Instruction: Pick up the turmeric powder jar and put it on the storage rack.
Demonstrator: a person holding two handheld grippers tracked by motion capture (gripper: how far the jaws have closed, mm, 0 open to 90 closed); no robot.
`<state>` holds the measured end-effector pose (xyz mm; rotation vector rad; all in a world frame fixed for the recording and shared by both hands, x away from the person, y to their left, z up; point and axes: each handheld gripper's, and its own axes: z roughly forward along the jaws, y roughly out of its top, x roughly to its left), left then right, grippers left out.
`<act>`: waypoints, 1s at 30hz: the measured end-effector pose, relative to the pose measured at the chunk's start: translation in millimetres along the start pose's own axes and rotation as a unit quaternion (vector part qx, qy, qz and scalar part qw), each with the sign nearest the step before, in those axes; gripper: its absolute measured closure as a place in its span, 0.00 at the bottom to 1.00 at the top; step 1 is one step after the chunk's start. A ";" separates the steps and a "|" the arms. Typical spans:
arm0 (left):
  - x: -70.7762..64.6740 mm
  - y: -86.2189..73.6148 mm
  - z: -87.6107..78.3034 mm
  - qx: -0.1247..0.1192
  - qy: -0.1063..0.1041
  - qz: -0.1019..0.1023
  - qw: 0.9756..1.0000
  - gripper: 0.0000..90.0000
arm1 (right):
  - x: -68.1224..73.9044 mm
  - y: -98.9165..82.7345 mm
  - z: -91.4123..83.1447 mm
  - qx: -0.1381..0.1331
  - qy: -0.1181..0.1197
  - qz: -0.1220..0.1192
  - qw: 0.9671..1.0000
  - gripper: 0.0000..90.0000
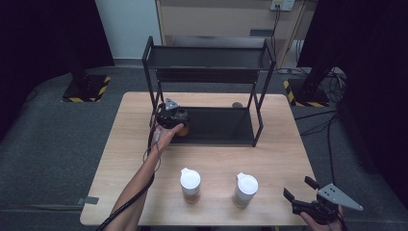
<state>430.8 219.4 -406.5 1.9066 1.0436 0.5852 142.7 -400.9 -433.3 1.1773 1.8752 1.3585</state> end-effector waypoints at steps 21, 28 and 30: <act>-2.3 1.9 -1.3 -0.012 0.001 -0.002 1.000 0.19 | 0.0 0.0 0.2 0.000 0.000 -0.002 1.000 0.07; -4.1 11.1 -11.0 -0.030 0.006 0.005 1.000 0.07 | 0.2 0.1 -0.2 0.000 0.001 0.000 1.000 0.07; -3.9 12.1 -14.5 -0.039 0.003 0.004 0.999 0.05 | 0.1 0.1 -0.3 0.000 0.001 0.000 1.000 0.07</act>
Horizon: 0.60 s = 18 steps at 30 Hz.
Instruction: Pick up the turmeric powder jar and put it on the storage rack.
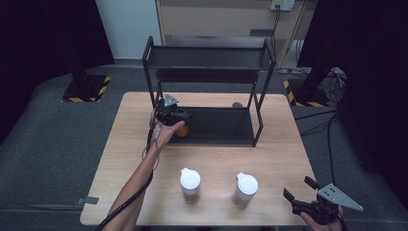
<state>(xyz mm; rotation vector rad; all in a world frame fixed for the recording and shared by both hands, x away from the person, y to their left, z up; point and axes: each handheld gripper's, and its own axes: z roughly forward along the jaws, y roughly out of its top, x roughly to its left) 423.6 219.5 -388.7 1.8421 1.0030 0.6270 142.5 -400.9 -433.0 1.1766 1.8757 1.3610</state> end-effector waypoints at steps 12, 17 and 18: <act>-6.8 9.3 -22.4 -0.028 -0.033 0.023 0.999 0.03 | -1.5 -0.8 1.2 -0.003 0.001 0.005 1.000 0.07; -9.3 11.5 -30.6 -0.043 -0.050 0.023 0.998 0.03 | -1.0 -0.3 0.7 -0.002 0.003 0.002 1.000 0.07; -9.9 12.1 -33.3 -0.047 -0.054 0.024 0.997 0.03 | -1.0 -0.3 0.7 -0.002 0.003 0.002 1.000 0.07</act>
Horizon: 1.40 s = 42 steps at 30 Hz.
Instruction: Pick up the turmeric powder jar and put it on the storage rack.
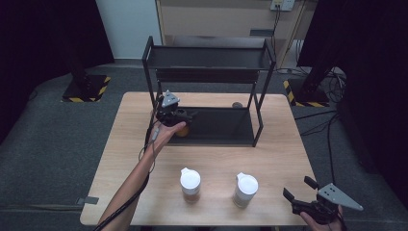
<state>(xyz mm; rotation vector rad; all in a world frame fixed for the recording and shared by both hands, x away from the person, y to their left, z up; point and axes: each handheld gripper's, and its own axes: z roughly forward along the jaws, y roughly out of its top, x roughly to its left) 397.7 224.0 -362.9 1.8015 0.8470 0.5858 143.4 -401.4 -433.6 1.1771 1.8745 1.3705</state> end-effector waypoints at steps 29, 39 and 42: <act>-2.8 -5.2 -78.4 -0.079 -0.121 0.043 0.989 0.03 | 1.0 0.1 0.9 0.002 -0.004 -0.003 1.000 0.07; -7.1 -17.2 -104.0 -0.091 -0.155 0.053 0.982 0.04 | 1.2 0.3 0.5 0.003 -0.006 -0.002 1.000 0.07; -9.1 -21.9 -111.5 -0.091 -0.156 0.056 0.982 0.03 | 1.1 0.2 0.5 0.003 -0.005 -0.002 1.000 0.07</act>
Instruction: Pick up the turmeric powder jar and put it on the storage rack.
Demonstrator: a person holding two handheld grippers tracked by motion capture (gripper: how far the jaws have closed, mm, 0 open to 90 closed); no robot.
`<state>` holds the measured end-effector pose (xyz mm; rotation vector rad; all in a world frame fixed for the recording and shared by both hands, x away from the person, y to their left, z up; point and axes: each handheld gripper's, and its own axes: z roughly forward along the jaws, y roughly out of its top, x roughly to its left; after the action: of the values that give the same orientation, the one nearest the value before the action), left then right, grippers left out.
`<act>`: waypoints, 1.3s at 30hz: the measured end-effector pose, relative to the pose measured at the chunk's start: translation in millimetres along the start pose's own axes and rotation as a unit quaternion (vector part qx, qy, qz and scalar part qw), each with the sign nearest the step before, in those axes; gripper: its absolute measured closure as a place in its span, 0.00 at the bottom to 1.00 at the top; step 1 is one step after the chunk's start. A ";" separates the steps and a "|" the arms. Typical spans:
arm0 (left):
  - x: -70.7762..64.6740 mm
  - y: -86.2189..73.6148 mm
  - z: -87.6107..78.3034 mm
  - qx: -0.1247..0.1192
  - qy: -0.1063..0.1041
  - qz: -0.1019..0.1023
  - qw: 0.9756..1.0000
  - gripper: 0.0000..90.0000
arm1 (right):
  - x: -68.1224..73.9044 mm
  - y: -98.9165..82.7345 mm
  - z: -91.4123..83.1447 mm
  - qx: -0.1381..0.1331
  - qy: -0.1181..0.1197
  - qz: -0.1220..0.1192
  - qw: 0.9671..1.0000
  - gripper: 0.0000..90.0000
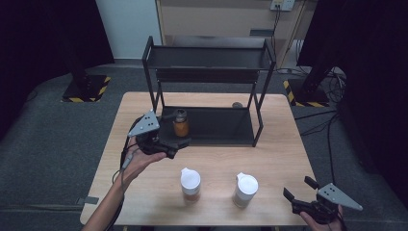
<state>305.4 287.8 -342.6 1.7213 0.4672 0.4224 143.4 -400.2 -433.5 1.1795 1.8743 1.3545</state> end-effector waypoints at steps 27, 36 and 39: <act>-51.5 -69.7 -69.1 -0.014 0.078 -0.030 0.996 0.03 | 0.9 0.6 -0.3 0.001 0.000 -0.003 1.000 0.07; -61.7 -94.1 -81.3 -0.009 0.101 -0.045 0.994 0.03 | 0.8 0.6 -0.3 0.001 0.000 -0.003 1.000 0.07; -64.2 -101.8 -84.4 -0.008 0.105 -0.046 0.993 0.03 | 0.9 0.7 -0.3 0.001 0.000 -0.003 1.000 0.07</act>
<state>199.0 342.6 -427.9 1.6392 0.6914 0.5415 143.0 -399.5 -432.7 1.1740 1.8784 1.3501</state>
